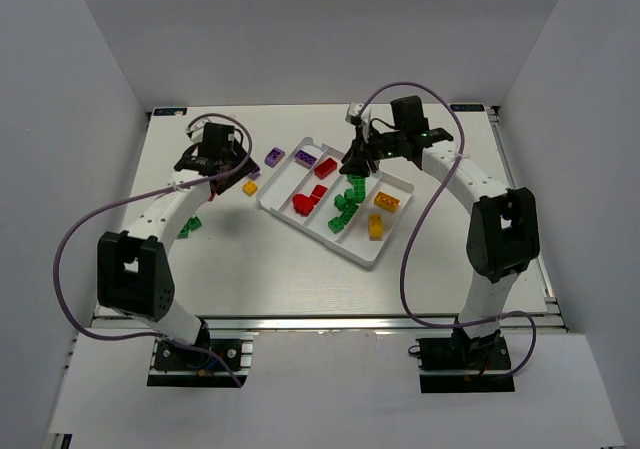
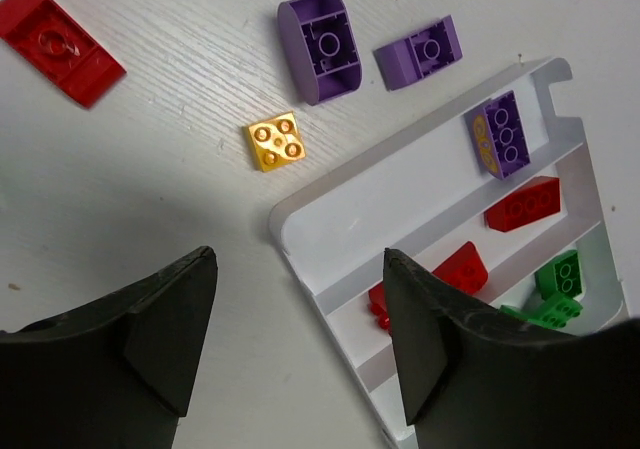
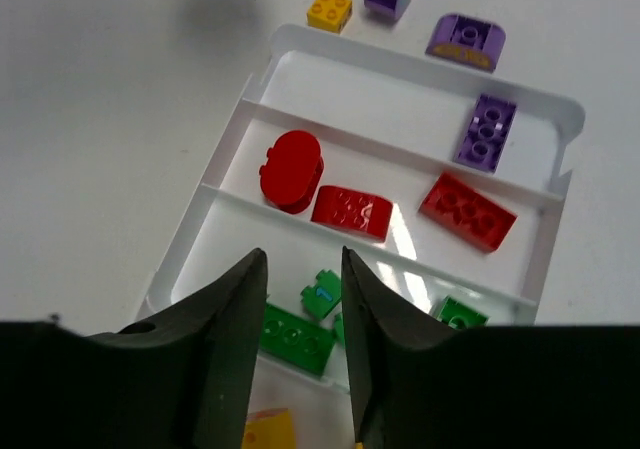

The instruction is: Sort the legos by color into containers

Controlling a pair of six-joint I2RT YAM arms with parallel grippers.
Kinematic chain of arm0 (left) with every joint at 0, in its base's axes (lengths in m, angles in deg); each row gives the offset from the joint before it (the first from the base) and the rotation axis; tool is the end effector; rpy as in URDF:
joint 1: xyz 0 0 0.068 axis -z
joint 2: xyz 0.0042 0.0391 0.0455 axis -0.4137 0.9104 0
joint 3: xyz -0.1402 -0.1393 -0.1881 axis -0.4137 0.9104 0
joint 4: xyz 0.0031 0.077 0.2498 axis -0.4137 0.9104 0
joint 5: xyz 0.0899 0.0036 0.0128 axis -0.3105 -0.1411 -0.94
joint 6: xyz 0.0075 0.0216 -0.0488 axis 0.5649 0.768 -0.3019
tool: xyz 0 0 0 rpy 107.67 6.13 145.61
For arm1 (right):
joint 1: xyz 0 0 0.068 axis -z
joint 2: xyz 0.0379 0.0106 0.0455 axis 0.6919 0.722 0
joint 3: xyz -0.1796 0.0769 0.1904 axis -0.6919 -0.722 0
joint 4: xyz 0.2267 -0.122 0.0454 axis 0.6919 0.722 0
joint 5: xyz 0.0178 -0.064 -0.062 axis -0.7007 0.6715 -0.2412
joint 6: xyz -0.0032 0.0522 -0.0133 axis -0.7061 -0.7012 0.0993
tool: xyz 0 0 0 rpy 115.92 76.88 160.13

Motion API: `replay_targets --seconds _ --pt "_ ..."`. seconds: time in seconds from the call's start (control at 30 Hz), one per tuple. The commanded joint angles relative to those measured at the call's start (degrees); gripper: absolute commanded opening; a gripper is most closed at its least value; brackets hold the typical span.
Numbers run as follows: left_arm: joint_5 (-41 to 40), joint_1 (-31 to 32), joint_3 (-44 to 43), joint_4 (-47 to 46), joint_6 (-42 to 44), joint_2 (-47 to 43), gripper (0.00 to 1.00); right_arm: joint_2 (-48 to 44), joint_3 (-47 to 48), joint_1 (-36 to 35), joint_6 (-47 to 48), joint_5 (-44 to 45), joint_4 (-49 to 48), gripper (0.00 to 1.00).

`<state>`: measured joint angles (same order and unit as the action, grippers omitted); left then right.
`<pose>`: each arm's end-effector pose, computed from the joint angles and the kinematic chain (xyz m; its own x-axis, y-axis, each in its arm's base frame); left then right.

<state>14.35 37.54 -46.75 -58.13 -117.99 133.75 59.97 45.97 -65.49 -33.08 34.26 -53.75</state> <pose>0.3281 -0.0680 0.2741 -0.5772 -0.5596 -0.5948 -0.4575 0.8249 -0.3321 0.3831 0.1819 0.2938 -0.0528 -0.3789 -0.9239 -0.9784 0.2048 -0.0280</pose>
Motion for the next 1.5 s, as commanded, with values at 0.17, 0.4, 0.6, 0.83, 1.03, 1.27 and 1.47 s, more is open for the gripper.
replay_targets --seconds 0.17,0.4,0.6,0.83,1.03,1.27,1.47 --pt "-0.06 -2.64 -11.11 6.32 2.61 8.09 0.78 -8.56 -7.85 2.73 -4.32 -0.49 -2.8 0.54" --pt "-0.41 -3.35 -15.07 8.69 1.65 12.93 0.79 -10.5 -10.94 3.79 -6.52 -0.14 -5.36 0.62" --pt "-0.41 -3.52 -17.36 9.4 1.56 16.62 0.79 -11.29 -12.17 4.05 -7.67 0.12 -6.68 0.65" --pt "-1.2 -3.79 -22.27 10.98 3.49 21.46 0.79 -12.7 -14.55 4.22 -9.34 0.56 -8.61 0.65" --pt "0.29 -3.87 -27.73 10.81 4.11 26.64 0.79 -12.7 -14.73 4.66 -9.34 0.3 -8.7 0.65" --pt "1.78 -3.87 -34.23 11.77 4.72 33.32 0.79 -12.7 -15.34 4.84 -9.51 -0.05 -8.7 0.65" --pt "2.49 -3.87 -37.57 10.89 4.55 37.45 0.77 -12.7 -16.13 4.93 -9.69 0.03 -8.79 0.65"
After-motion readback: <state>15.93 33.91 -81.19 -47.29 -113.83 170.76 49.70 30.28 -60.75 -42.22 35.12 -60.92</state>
